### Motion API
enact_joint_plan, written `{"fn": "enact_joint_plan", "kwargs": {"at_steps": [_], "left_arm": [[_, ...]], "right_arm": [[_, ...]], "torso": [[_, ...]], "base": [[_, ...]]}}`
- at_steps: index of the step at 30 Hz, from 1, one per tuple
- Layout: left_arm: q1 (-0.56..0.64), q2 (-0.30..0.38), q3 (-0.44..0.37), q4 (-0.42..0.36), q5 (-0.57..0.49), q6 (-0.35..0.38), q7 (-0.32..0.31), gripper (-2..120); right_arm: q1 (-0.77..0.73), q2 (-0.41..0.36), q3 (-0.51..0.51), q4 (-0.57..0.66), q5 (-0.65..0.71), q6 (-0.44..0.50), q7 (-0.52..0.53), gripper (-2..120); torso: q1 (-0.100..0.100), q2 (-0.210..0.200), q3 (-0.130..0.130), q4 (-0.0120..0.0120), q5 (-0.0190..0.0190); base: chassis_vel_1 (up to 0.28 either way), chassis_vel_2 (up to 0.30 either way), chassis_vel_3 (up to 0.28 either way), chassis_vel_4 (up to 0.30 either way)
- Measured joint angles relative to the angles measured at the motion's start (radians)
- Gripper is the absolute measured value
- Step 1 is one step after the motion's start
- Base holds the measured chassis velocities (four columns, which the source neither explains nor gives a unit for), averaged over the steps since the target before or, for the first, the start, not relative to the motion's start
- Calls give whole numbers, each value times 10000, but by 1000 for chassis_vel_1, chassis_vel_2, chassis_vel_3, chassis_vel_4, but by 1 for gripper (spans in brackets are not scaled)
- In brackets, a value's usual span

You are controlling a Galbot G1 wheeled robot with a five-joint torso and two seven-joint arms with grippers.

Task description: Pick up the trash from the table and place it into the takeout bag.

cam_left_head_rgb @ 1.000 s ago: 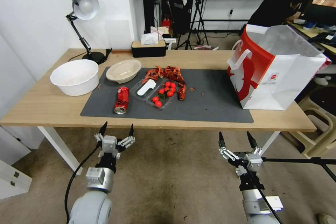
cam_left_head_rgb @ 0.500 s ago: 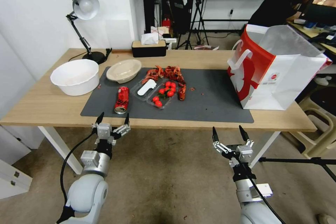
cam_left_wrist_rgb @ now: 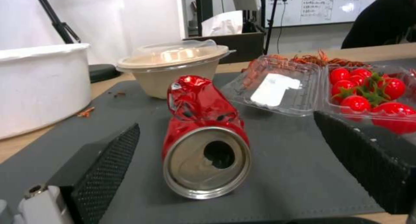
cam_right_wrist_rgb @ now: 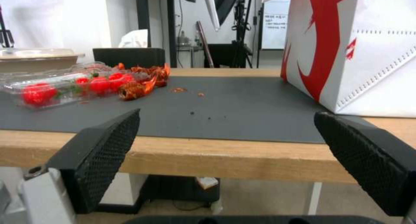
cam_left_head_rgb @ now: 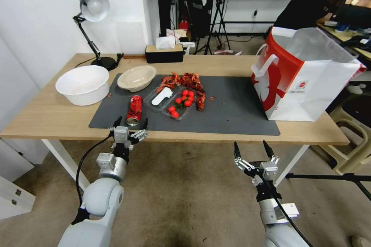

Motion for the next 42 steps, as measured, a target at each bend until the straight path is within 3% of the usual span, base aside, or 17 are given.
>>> {"fn": "enact_joint_plan", "kwargs": {"at_steps": [10, 18, 20, 23, 25, 28, 42], "left_arm": [[-360, 113, 149, 375, -53, 225, -72, 100], [-536, 173, 152, 594, -120, 243, -127, 93], [-560, 199, 147, 651, -138, 245, -137, 75], [-571, 217, 138, 693, -153, 245, -143, 70], [-574, 262, 110, 742, -169, 241, -158, 55], [-557, 295, 86, 742, -207, 225, -188, 50], [-465, 795, 46, 162, -510, -193, -105, 50]], "right_arm": [[-34, 71, 6, -53, -17, 5, 39, 100], [-33, 112, 17, -74, -24, 8, 59, 100], [-33, 143, 20, -95, -29, 11, 66, 100], [-33, 168, 20, -111, -40, 13, 69, 100], [-34, 207, 9, -138, -61, 15, 71, 100], [-52, 243, -9, -143, -85, 18, 71, 100], [-364, 409, 24, 52, -254, 66, 106, 100]], "torso": [[0, 0, 0, 0, 0], [0, 0, 0, 0, 0], [0, 0, 0, 0, 1], [0, 0, -1, 0, 0], [0, 0, -1, 1, 0], [0, 0, -1, 0, 0], [-1, 0, -2, 0, 0]], "base": [[0, 0, 0, 0], [0, 0, 0, 0], [0, 0, 0, 0], [0, 0, 0, 0], [0, 0, 0, 0], [0, 0, 0, 0], [0, 0, 0, 0]]}}
